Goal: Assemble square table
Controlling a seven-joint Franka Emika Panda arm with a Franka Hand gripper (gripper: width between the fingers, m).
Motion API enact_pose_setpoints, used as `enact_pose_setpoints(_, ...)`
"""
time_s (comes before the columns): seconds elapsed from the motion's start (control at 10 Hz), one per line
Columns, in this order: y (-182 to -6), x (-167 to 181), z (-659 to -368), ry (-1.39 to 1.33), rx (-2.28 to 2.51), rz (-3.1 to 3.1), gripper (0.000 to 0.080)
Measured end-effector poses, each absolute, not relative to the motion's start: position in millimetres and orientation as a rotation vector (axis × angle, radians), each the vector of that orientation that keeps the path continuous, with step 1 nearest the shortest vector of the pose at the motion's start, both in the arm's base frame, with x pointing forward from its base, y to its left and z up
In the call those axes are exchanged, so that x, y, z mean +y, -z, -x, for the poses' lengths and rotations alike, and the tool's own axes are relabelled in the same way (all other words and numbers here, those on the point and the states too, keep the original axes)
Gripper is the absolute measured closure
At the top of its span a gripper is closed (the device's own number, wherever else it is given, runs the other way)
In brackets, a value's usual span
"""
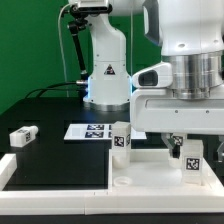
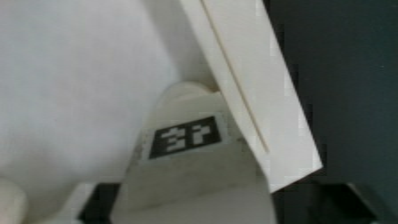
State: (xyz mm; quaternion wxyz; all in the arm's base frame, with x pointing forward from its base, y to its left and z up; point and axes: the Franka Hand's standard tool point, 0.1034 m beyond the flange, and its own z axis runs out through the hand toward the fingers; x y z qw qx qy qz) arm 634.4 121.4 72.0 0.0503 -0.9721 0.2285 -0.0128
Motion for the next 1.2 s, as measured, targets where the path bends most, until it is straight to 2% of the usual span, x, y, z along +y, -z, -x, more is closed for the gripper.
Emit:
enact_pose_setpoints(0.1, -71.7, 121.1, -633.8, 0.032, 0.777, 2.94, 0.0491)
enact_pose_setpoints(0.5, -70.4, 118.5, -632.5, 0.006, 1.144, 2.819, 0.0504)
enact_pose_setpoints(1.0, -68.4, 119.4, -630.2, -0.139, 2.087, 2.129, 0.0504)
enact_pose_setpoints(1.2, -68.0, 119.1, -630.4, -0.149, 2.191, 2.003, 0.0505)
